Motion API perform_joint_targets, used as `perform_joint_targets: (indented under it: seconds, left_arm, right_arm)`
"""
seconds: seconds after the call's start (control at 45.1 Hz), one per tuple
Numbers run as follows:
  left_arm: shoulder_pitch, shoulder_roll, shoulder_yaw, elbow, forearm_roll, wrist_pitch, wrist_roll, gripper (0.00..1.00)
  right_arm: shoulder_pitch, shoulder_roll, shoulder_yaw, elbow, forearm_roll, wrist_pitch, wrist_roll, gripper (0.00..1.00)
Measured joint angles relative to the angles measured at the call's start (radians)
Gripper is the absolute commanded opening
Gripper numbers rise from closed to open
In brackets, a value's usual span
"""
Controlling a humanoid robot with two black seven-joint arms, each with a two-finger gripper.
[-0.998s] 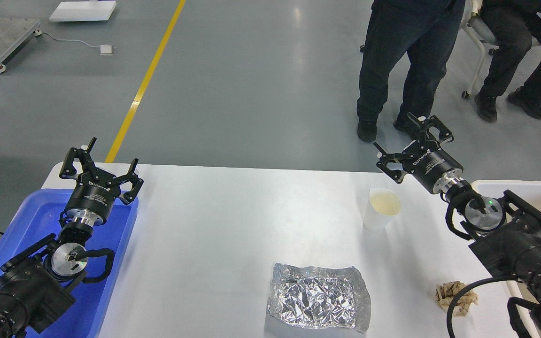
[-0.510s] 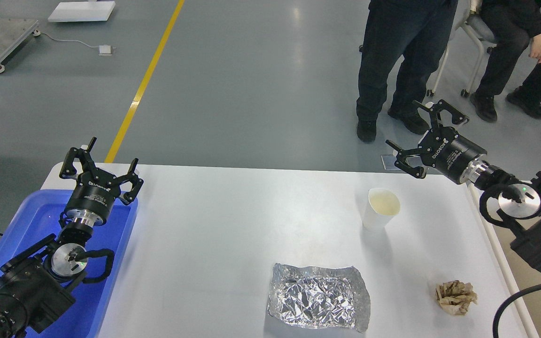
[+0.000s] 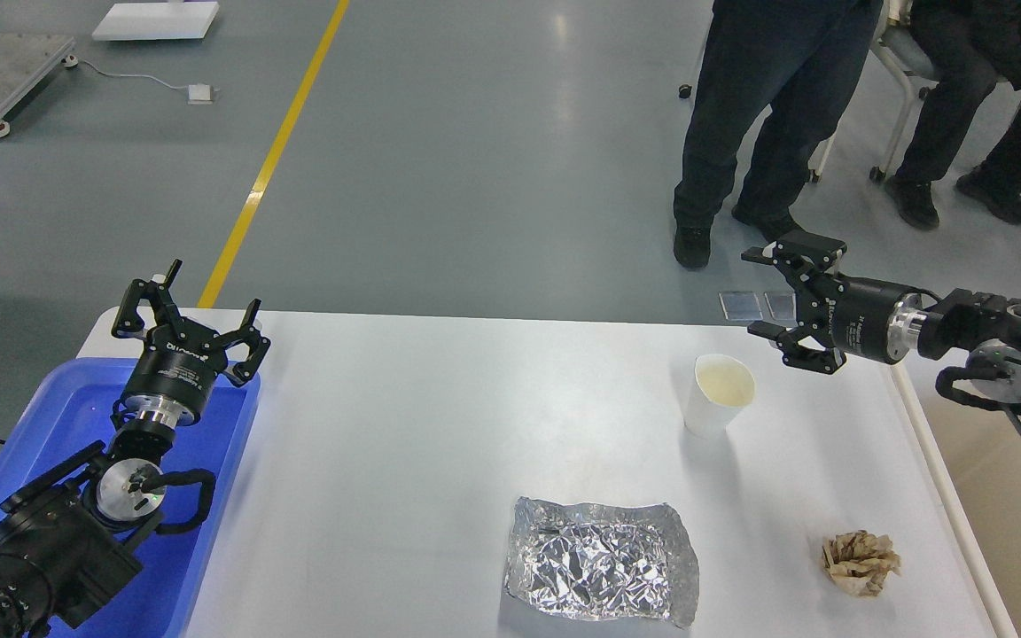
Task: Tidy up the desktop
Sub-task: 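Swing the open right gripper toward the white paper cup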
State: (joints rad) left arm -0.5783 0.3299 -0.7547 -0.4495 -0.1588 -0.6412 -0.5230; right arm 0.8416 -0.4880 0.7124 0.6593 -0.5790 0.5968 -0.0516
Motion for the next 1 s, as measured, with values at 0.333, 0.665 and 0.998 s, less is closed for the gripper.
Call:
perform_joint_targets:
  seconds: [0.333,0.665,0.998]
  left_arm:
    - [0.000,0.000,0.000,0.000,0.001,0.000,0.000,1.00]
    - [0.000,0.000,0.000,0.000,0.001,0.000,0.001,1.00]
    - [-0.001,0.000,0.000,0.000,0.001,0.000,0.001,1.00]
  right_arm:
    - [0.018,-0.047,-0.136,0.062,-0.297,-0.088,0.029,1.00]
    - [0.026,-0.052,-0.348,0.099,-0.389,-0.252,0.116,1.00]
    - [0.028,-0.025,-0.493,0.106,-0.419,-0.374,0.161,1.00]
